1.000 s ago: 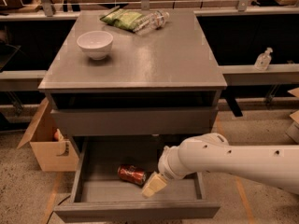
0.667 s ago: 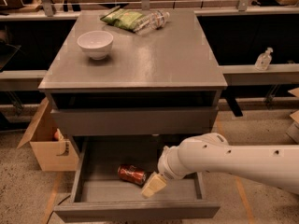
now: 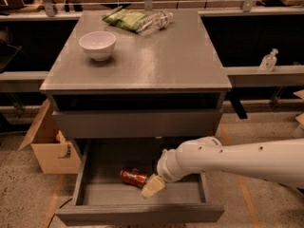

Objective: Pick coke can from middle drawer and place on counter

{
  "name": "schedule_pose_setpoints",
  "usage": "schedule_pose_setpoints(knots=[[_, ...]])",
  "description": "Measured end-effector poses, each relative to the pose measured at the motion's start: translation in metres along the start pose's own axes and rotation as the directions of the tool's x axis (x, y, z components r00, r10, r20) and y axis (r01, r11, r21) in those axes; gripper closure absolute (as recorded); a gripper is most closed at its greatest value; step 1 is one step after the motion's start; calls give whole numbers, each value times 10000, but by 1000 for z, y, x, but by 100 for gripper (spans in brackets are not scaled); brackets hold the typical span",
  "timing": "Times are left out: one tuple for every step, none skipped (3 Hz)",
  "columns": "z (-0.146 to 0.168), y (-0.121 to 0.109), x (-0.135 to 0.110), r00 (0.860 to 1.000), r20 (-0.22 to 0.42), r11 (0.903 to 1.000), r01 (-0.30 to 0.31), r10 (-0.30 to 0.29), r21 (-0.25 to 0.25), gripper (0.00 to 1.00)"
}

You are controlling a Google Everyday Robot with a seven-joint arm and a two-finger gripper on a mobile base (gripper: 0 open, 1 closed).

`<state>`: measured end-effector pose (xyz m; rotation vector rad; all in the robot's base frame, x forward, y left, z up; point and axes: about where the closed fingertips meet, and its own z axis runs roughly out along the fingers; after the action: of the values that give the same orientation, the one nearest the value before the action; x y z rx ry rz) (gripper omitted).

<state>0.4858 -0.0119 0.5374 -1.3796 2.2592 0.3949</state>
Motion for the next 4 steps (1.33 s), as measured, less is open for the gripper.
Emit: schedule_pose_setpoints(knots=[[39,-8,-2,10000,-56,10000,-29,28,-70,0],[70,-21,-5,9998,-51,9998,-179,180,103,0],[97,-31,-9,9994,-13,9990,-352,353,282,0],[120,-34,-12,9988,-16,9979,-495,496,422,0]])
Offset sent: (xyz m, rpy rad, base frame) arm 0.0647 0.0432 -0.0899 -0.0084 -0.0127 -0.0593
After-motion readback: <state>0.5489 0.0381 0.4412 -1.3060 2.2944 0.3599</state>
